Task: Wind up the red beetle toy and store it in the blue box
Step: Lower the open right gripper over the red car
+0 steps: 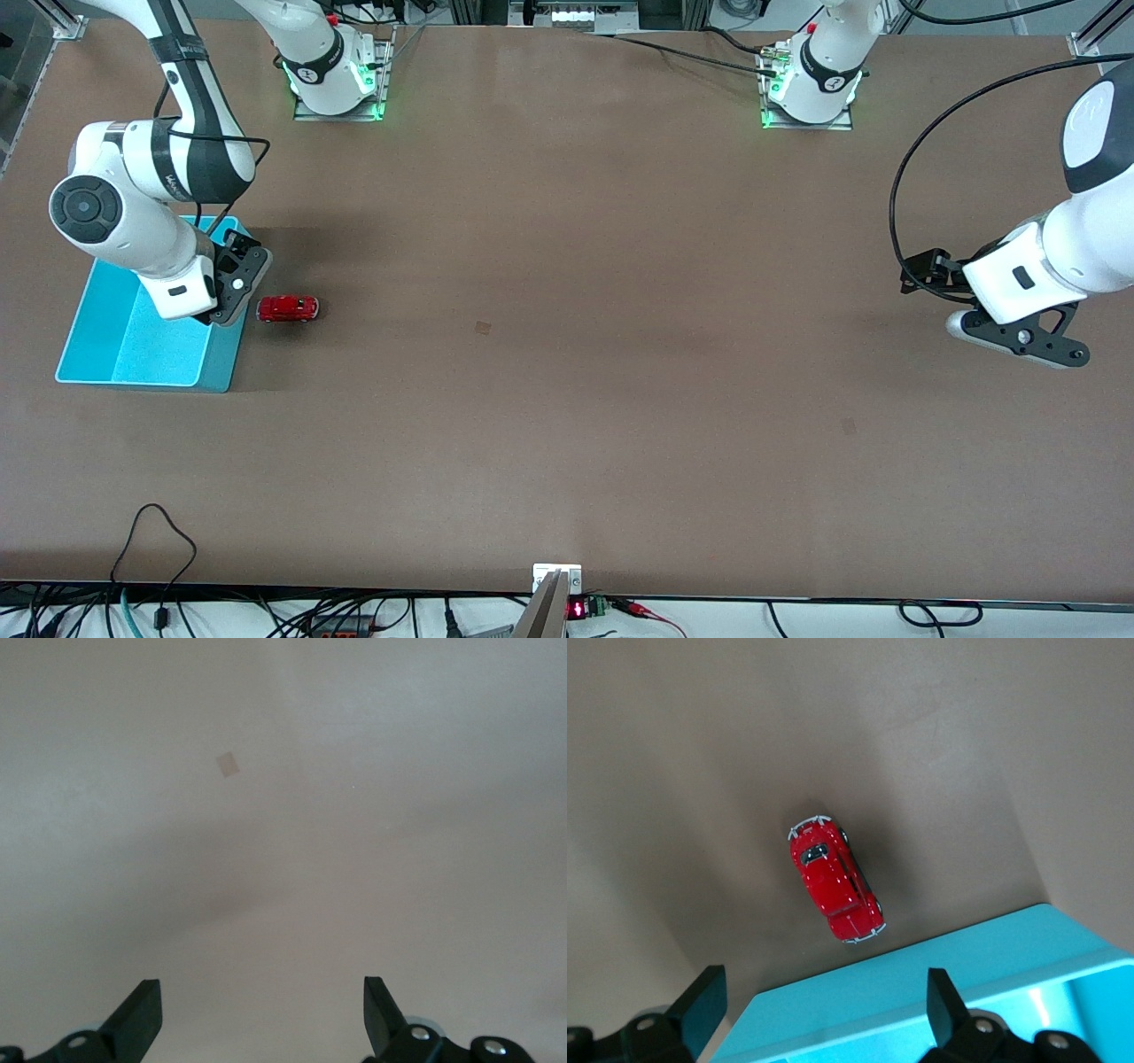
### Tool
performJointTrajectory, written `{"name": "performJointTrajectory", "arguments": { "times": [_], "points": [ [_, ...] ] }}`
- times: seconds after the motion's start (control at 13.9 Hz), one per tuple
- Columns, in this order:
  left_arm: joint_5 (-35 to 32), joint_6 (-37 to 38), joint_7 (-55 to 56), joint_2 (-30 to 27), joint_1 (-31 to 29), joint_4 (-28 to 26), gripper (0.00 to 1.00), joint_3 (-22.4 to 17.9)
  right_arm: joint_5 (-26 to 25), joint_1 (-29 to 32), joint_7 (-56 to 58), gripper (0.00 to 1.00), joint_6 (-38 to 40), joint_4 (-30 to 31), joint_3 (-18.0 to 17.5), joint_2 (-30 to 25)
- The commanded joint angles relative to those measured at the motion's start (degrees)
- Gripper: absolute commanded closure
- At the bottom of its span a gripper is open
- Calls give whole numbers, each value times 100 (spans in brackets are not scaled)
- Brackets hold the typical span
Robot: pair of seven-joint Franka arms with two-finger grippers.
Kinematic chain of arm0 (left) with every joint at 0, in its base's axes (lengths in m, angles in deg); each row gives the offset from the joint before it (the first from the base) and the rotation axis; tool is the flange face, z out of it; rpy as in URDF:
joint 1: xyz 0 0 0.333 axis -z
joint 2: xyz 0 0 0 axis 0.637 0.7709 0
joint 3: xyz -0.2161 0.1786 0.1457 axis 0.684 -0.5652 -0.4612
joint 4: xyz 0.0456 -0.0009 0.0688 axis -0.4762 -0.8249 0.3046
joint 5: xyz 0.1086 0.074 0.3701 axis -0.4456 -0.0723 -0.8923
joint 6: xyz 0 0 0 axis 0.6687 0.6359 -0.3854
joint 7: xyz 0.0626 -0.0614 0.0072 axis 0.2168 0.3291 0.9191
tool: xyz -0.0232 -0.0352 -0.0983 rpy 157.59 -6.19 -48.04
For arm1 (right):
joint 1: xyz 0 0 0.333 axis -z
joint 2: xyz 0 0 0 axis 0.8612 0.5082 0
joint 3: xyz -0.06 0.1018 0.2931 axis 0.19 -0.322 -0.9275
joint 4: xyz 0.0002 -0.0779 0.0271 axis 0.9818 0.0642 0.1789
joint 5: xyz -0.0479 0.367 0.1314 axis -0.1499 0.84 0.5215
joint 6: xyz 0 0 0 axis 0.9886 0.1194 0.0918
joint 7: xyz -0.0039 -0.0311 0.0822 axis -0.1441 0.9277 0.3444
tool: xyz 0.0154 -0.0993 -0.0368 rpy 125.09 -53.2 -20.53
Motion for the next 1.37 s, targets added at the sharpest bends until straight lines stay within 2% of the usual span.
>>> {"name": "performJointTrajectory", "arguments": {
  "times": [0.0,0.36,1.29],
  "points": [
    [-120,132,224,-4,1,108,0,43,-76,-36,271,0,-172,49,-17,28],
    [-120,132,742,-83,1,99,0,43,-76,-27,816,0,-269,49,-17,116],
    [-120,97,813,-118,-35,99,0,34,-85,8,975,0,-348,32,-17,213]
  ]
}}
